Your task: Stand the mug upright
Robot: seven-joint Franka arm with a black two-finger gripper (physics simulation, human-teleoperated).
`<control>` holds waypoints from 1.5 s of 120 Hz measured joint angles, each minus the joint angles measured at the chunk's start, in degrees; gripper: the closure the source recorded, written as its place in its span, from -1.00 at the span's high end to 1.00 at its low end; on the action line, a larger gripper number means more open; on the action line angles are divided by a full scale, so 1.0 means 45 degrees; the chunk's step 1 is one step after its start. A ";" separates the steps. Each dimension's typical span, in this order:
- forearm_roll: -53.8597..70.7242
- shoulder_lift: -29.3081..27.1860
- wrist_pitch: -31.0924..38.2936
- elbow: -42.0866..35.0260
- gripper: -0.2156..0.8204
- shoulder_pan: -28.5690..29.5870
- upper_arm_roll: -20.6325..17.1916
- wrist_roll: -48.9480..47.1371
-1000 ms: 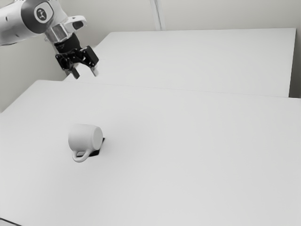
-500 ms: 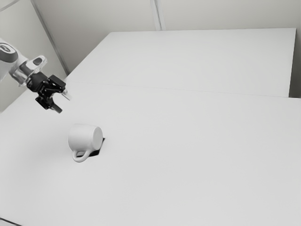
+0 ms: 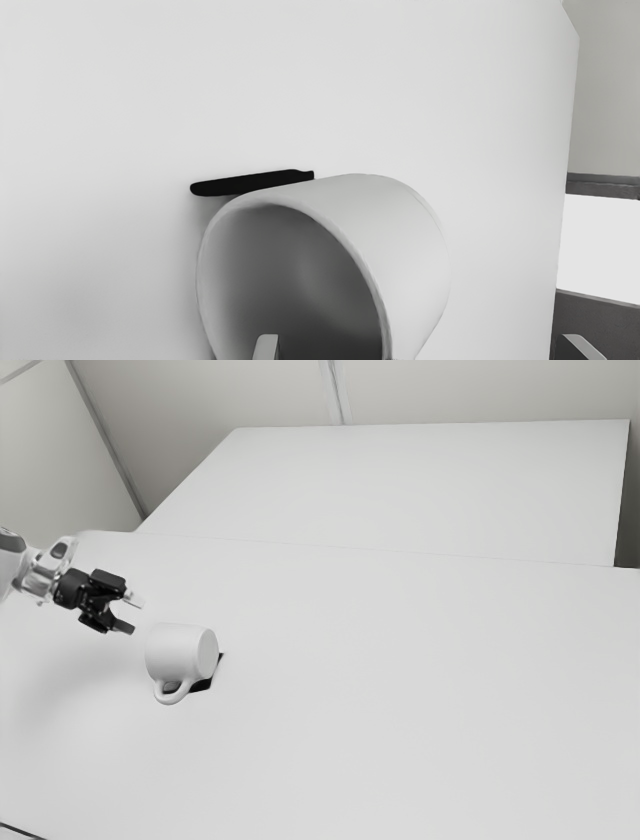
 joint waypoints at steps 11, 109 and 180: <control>-0.0846 0.0019 0.0382 -0.0984 0.58 0.0112 0.0025 0.0525; -0.3154 0.0835 -0.2224 -0.1428 -0.29 -0.0007 -0.0153 0.2186; -0.1044 -0.1950 -0.1198 -0.1519 -0.92 -0.2107 -0.0139 0.1765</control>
